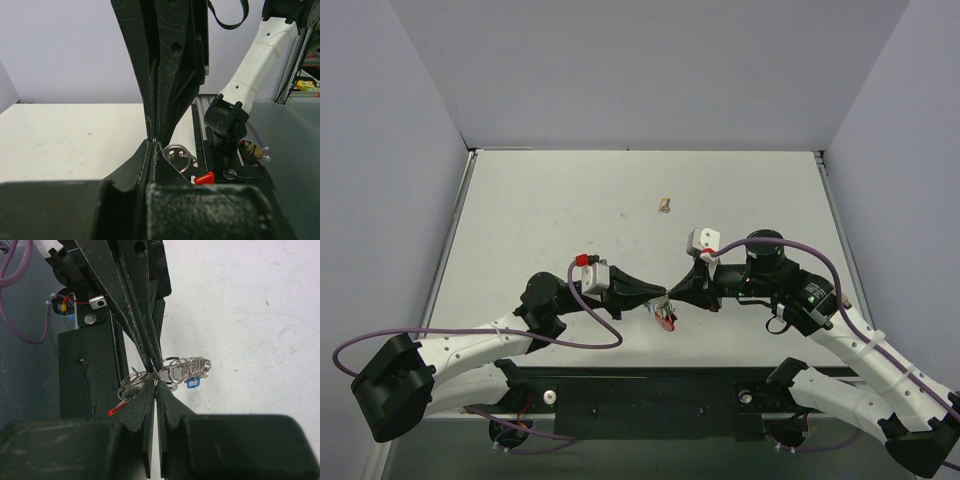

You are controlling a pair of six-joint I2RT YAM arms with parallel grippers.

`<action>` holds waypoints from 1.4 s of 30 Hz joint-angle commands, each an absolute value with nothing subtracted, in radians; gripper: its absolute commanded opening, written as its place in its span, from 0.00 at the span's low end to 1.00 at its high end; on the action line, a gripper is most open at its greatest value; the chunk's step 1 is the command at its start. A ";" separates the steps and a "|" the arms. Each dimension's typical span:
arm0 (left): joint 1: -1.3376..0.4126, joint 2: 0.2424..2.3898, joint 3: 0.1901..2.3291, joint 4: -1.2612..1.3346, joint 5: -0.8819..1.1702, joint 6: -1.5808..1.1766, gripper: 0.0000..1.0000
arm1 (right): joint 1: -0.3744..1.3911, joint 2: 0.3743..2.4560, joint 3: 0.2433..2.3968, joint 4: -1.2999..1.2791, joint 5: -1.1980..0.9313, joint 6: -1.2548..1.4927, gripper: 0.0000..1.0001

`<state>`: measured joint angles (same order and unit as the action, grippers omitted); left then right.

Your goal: Put the keys on the keyring

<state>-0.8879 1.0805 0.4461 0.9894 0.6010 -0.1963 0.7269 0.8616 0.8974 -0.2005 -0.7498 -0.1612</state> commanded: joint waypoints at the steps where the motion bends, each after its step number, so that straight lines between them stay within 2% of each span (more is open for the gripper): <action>1: -0.894 1.075 0.491 0.956 0.646 -0.181 0.00 | 0.729 0.865 0.948 -0.089 -0.802 -0.172 0.00; 42: -0.888 1.088 0.476 0.985 0.658 -0.213 0.00 | 0.706 0.851 0.928 -0.009 -0.811 -0.110 0.00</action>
